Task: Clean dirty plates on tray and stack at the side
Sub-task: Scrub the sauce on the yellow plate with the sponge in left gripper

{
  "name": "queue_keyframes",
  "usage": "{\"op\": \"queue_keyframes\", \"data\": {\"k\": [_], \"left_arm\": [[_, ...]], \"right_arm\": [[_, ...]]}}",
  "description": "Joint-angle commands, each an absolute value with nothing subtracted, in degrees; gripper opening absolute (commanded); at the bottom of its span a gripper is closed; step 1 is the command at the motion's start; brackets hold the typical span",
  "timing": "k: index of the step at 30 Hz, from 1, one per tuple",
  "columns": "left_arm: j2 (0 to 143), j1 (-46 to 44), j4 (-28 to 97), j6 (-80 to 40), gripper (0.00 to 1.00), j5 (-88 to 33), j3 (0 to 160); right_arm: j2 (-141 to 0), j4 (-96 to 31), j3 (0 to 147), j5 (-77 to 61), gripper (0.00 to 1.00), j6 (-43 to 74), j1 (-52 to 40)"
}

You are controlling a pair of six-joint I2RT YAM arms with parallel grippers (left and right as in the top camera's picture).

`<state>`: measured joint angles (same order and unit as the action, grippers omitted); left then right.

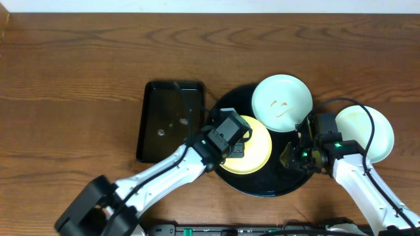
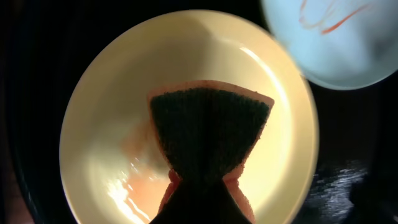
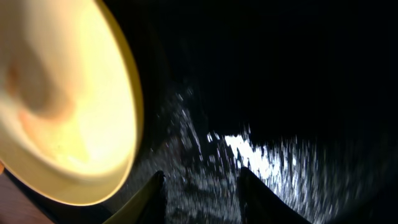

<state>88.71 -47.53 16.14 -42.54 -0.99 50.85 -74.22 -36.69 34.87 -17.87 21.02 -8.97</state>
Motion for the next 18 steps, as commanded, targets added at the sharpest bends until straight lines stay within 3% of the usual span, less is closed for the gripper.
{"op": "queue_keyframes", "data": {"k": [1,14,18], "left_arm": [[88.3,-47.6,16.4,-40.9,0.08,0.8,50.8],[95.4,-47.5,11.2,-40.9,0.08,6.9,50.8],[97.4,-47.5,10.9,-40.9,0.08,8.7,50.8]], "right_arm": [[-74.2,-34.7,34.9,-21.4,0.32,20.9,-9.7],[-77.3,-24.7,34.8,-21.2,0.34,21.0,-16.4],[-81.5,-22.7,34.8,-21.3,0.31,21.9,-17.5]]}}
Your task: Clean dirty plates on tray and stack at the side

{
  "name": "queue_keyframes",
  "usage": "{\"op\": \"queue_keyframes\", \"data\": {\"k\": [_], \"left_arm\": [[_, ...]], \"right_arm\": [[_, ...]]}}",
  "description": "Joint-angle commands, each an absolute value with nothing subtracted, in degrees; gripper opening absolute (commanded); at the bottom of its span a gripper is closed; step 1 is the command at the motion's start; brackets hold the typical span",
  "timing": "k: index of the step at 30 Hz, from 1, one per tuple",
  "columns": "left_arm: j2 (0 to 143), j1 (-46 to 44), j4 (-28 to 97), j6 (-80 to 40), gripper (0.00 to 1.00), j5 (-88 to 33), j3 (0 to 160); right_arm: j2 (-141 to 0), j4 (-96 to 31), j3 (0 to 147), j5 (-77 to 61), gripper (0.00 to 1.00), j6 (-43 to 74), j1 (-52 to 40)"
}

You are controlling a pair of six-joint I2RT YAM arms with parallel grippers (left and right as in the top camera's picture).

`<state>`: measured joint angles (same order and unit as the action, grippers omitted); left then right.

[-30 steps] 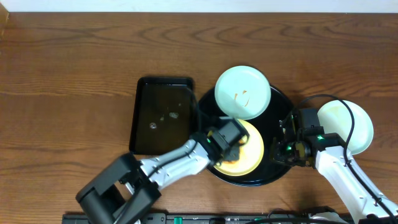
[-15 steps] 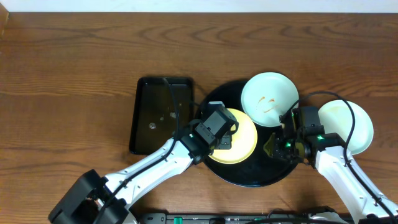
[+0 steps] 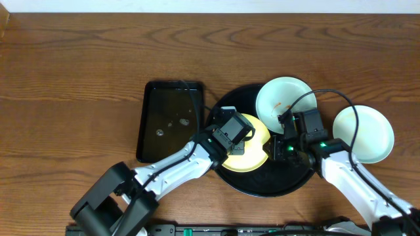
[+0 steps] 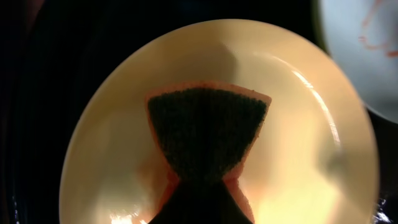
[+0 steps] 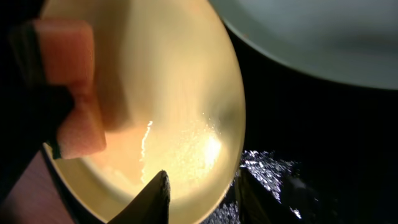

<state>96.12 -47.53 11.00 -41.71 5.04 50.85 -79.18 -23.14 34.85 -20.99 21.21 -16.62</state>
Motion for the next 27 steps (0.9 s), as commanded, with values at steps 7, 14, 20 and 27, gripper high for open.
{"op": "queue_keyframes", "data": {"k": [7,14,20,27], "left_arm": [[98.5,-46.6,12.4,-40.4,0.14,13.3,50.8],[96.4,-42.1,17.5,-37.7,0.07,10.7,50.9],[87.6,-41.5,19.2,-34.3,0.07,2.4,50.9],[77.8,-37.6,24.5,-31.9,0.07,3.7,50.9]], "right_arm": [[-88.4,-22.1,34.8,-21.3,0.14,21.9,-17.6],[-89.2,-22.1,34.8,-21.2,0.01,21.8,-17.6],[-88.0,-20.4,34.9,-21.3,0.01,21.8,-17.6],[-78.9,-19.9,37.4,-18.4,0.01,20.1,-17.6]]}}
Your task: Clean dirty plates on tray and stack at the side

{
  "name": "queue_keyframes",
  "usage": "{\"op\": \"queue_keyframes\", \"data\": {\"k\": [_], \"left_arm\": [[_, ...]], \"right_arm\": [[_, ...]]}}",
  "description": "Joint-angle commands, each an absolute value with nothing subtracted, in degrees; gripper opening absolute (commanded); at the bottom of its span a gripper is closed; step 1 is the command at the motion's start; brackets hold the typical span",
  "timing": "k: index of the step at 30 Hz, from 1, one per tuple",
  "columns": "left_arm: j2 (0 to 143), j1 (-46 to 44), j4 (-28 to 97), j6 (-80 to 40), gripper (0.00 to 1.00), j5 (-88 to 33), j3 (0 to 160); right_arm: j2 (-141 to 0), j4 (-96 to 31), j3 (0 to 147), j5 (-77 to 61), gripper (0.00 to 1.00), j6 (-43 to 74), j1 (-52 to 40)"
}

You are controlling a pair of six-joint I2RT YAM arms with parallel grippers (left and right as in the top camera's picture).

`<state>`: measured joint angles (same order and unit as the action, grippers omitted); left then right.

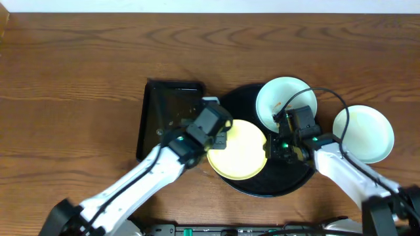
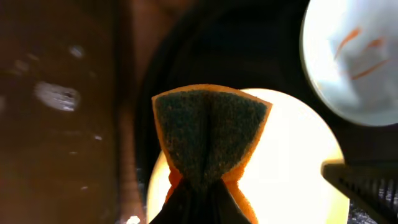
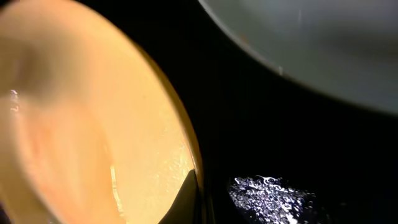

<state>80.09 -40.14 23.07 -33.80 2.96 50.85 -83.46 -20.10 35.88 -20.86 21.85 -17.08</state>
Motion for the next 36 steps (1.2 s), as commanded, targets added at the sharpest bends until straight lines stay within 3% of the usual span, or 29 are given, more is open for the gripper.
{"op": "queue_keyframes", "data": {"k": [1,14,26,36], "left_arm": [[77.2,-36.2,25.2,-31.9,0.08,3.7,50.9],[80.9,-19.6,28.4,-30.8,0.07,3.6,50.8],[93.0,-18.5,27.9,-25.3,0.07,3.6,50.8],[94.5,-18.5,27.6,-25.3,0.08,3.6,50.8]], "right_arm": [[-77.2,-19.9,37.6,-16.8,0.01,20.1,-17.6],[-60.9,-19.9,37.7,4.9,0.01,12.2,-19.4],[-57.7,-19.4,37.7,33.0,0.01,2.0,-30.5],[-57.7,-9.8,37.7,51.9,0.01,-13.8,-44.5]]}}
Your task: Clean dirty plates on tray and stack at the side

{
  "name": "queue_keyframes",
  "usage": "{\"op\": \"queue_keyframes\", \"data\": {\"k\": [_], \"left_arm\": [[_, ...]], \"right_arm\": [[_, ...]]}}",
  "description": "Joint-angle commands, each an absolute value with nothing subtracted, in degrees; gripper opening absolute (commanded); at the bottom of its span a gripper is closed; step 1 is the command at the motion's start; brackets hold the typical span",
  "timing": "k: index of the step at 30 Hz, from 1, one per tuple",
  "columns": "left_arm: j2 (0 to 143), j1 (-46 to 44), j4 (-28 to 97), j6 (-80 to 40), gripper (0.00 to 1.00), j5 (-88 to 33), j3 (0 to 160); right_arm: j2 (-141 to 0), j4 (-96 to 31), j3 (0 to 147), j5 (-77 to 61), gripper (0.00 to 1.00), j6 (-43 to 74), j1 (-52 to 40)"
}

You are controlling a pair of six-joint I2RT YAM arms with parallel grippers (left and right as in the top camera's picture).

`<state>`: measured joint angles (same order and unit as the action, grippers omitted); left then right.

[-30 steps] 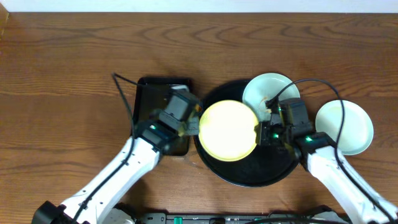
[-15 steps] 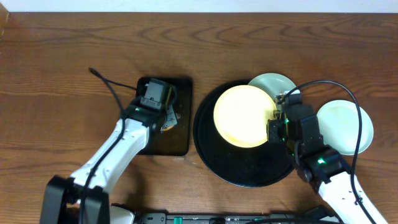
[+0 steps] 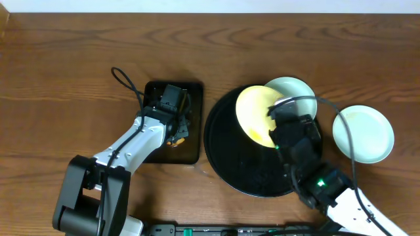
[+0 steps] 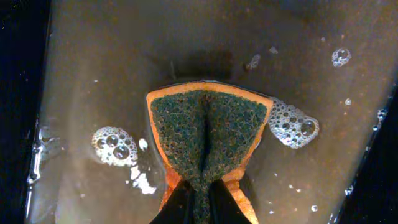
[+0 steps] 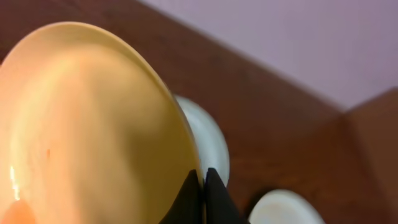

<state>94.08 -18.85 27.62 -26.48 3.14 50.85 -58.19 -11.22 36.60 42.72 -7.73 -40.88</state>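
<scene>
My right gripper (image 3: 272,118) is shut on the rim of the yellow plate (image 3: 254,113), which is tilted up above the round black tray (image 3: 230,164); in the right wrist view the yellow plate (image 5: 87,124) fills the left, pinched by my right gripper (image 5: 202,177). A pale green plate (image 3: 296,88) with orange marks lies partly hidden behind it. Another pale plate (image 3: 364,134) sits on the table at the right. My left gripper (image 4: 199,193) is shut on the orange and green sponge (image 4: 208,134), which is dipped in the water of the black rectangular basin (image 3: 152,147).
Soap bubbles (image 4: 292,124) float in the brownish water round the sponge. Cables loop over the table by the left arm (image 3: 125,78) and over the right arm. Wooden table (image 3: 65,65) on all sides.
My left gripper has moved with the sponge from over the yellow plate to the basin's water. My right gripper has lifted the yellow plate, tilted, off the tray bottom.
The sponge, held by my left gripper, rested on the yellow plate on the tray while my right gripper came open to its rim. Then the right gripper was shut on the rim and the sponge was raised. Now the sponge sits in the basin and the plate is held up.
</scene>
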Motion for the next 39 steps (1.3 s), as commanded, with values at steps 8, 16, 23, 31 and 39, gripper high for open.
{"op": "queue_keyframes", "data": {"k": [8,16,23,31,39], "left_arm": [[94.5,-18.5,27.6,-25.3,0.08,3.6,50.8],[94.5,-18.5,27.6,-25.3,0.07,3.6,50.8],[94.5,-18.5,27.6,-25.3,0.07,3.6,50.8],[94.5,-18.5,27.7,-25.3,0.08,3.6,50.8],[94.5,-18.5,28.0,-25.3,0.07,3.6,50.8]], "right_arm": [[-57.8,-6.4,37.7,61.3,0.01,-18.3,-49.8],[-57.8,-9.3,37.7,59.0,0.01,-6.9,-42.3],[-58.9,-18.5,37.7,45.8,0.01,13.2,-27.8],[-59.3,-18.7,37.7,32.7,0.01,22.5,-7.9],[-61.4,-19.6,37.7,27.7,0.01,27.7,12.1]]}}
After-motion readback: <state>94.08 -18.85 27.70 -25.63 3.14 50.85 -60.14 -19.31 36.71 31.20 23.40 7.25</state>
